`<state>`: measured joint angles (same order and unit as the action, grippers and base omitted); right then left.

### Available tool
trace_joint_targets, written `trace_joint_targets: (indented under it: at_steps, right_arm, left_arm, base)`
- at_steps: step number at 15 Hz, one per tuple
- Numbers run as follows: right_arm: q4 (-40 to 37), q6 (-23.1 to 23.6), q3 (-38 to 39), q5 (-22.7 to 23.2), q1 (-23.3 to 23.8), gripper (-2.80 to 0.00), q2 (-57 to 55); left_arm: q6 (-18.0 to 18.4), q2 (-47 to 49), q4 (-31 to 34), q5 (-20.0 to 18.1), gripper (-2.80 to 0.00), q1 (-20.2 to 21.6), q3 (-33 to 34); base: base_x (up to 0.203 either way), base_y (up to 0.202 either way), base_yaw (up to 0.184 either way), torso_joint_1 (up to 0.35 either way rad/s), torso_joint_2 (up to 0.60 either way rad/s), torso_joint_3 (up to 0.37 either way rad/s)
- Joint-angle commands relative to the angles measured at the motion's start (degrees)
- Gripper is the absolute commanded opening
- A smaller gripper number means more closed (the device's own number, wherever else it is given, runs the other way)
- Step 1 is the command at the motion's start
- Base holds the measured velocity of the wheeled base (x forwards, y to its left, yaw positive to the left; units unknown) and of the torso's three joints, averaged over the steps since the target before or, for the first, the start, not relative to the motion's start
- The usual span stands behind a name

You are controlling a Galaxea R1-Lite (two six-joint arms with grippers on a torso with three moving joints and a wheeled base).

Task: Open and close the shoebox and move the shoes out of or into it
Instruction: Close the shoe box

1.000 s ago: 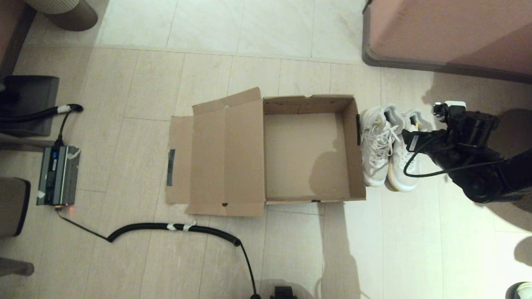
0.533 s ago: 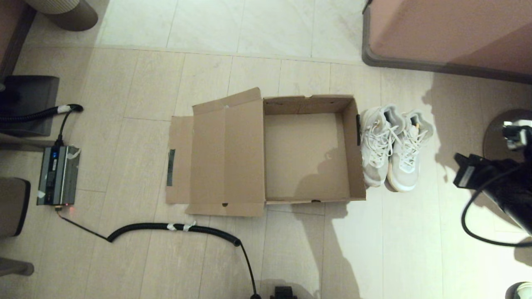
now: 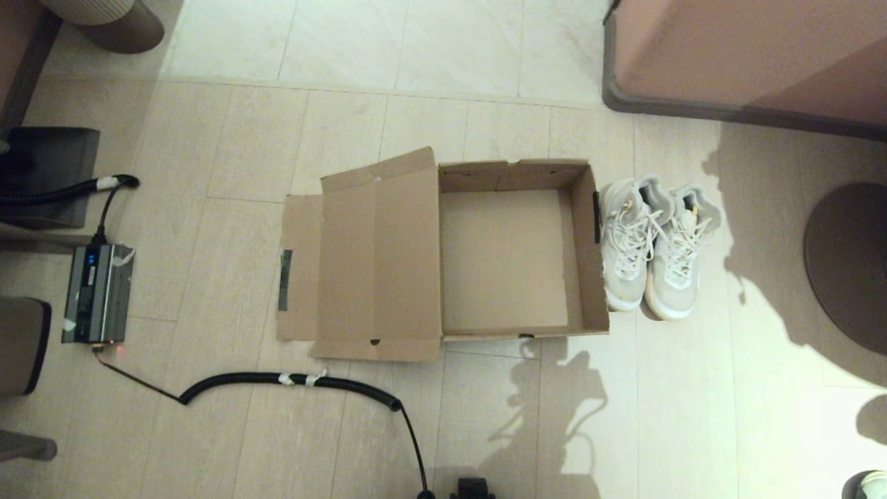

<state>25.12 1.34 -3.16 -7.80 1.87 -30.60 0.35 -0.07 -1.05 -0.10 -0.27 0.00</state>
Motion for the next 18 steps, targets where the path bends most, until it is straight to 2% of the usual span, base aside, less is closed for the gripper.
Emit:
trace_joint_targets:
  at_steps: [1, 3, 5, 6, 8, 18]
  right_arm:
    - [-12.8, 0.6, 1.5, 0.7, -0.1, -2.80, 16.4]
    - [-22.2, 1.7, 2.7, 6.9, -1.0, -2.80, 22.7]
    - [-25.1, 1.9, 2.7, 8.1, -1.6, -2.80, 29.2]
    - [-24.3, 0.6, 3.2, 7.7, -1.7, -2.80, 30.8]
    - [-22.9, -7.1, 3.9, 5.0, -1.9, -2.80, 30.6]
    - [-22.7, -7.6, 4.0, 4.6, -1.9, -2.80, 30.5]
  left_arm:
    - [0.0, 0.0, 0.0, 0.0, -2.80, 0.0, 0.4]
    - [0.1, 0.0, -0.1, 0.0, -2.80, 0.0, 0.4]
    - [0.0, 0.0, -0.1, 0.0, -2.80, 0.0, 0.4]
    - [-0.1, 0.0, -0.1, 0.0, -2.80, 0.0, 0.4]
    - [0.0, 0.0, -0.1, 0.0, -2.80, 0.0, 0.4]
    - [0.2, 0.1, -0.1, 0.0, -2.80, 0.0, 0.4]
  base:
    - [0.000, 0.000, 0.000, 0.000, 0.00, 0.000]
    - [0.000, 0.000, 0.000, 0.000, 0.00, 0.000]
    - [0.000, 0.000, 0.000, 0.000, 0.00, 0.000]
    - [0.000, 0.000, 0.000, 0.000, 0.00, 0.000]
    - [0.000, 0.000, 0.000, 0.000, 0.00, 0.000]
    - [0.000, 0.000, 0.000, 0.000, 0.00, 0.000]
